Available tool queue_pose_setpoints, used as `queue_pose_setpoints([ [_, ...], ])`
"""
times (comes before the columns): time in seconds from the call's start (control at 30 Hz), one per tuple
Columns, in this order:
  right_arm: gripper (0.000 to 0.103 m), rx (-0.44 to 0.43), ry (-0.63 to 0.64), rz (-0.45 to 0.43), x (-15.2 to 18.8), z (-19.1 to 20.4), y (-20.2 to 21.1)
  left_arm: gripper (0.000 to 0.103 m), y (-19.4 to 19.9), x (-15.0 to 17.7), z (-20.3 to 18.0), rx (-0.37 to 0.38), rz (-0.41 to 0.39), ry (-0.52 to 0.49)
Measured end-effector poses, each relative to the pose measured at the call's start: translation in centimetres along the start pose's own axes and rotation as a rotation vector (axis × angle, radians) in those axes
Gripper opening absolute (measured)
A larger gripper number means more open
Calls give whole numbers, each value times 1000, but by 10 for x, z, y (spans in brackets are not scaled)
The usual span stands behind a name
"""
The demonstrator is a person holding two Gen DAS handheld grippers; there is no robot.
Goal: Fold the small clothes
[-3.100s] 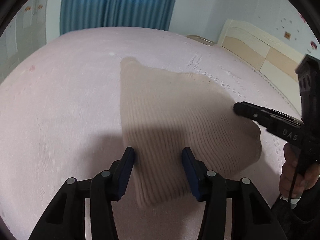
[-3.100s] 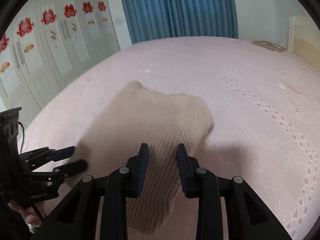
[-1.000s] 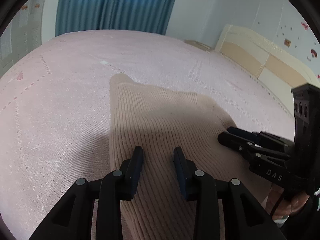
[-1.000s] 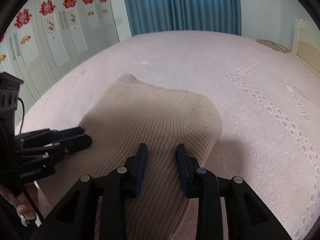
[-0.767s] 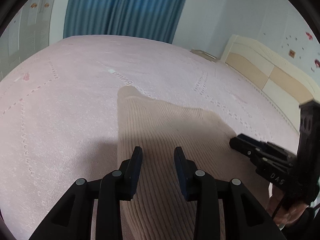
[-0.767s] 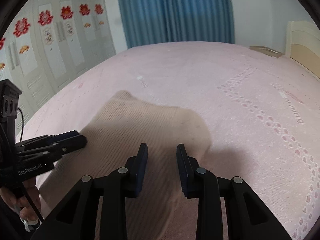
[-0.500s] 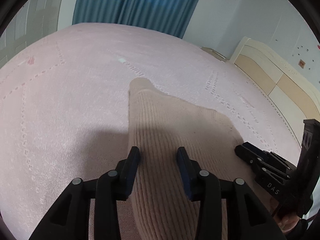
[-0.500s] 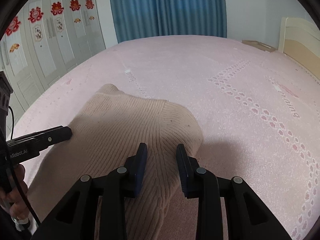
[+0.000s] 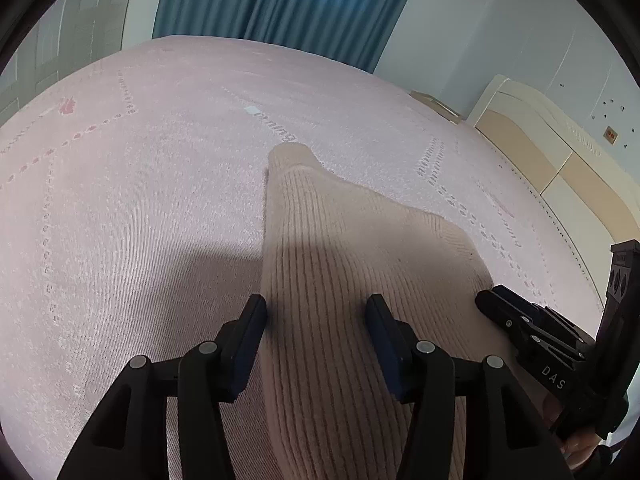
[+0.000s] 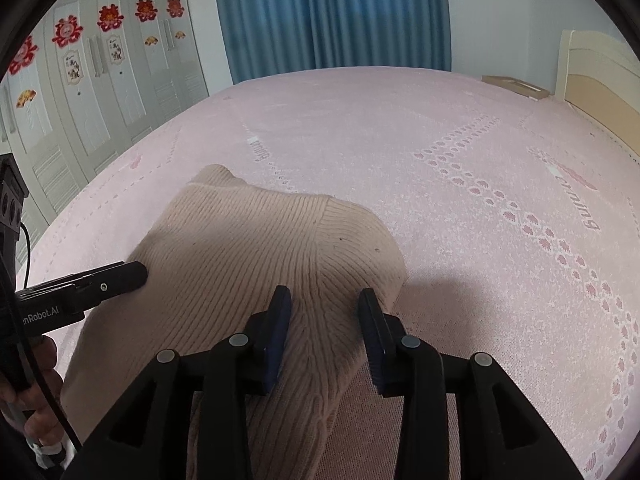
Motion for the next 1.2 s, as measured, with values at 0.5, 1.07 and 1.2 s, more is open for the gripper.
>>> queue_pose_setpoints([
  [0.5, 42, 7, -40, -12, 1, -6, 13, 58, 5, 9, 2, -13, -10, 3],
  [1.07, 42, 6, -49, -57, 11, -7, 55, 60, 35, 26, 0, -49, -59, -47],
  [1.2, 42, 13, -55, -54, 15, -9, 61, 60, 48, 37, -4, -70, -57, -103],
])
Point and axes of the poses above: each gripper's, at about its wrist camera, not at the fingertips, and y roughly against the way its jaws point, z to its left, x to its underside, the point moved 7 cm from there along -y, roughly the way its jaws point, and after that the axes turned 8 degrees about -z, right-handed, at the moved point
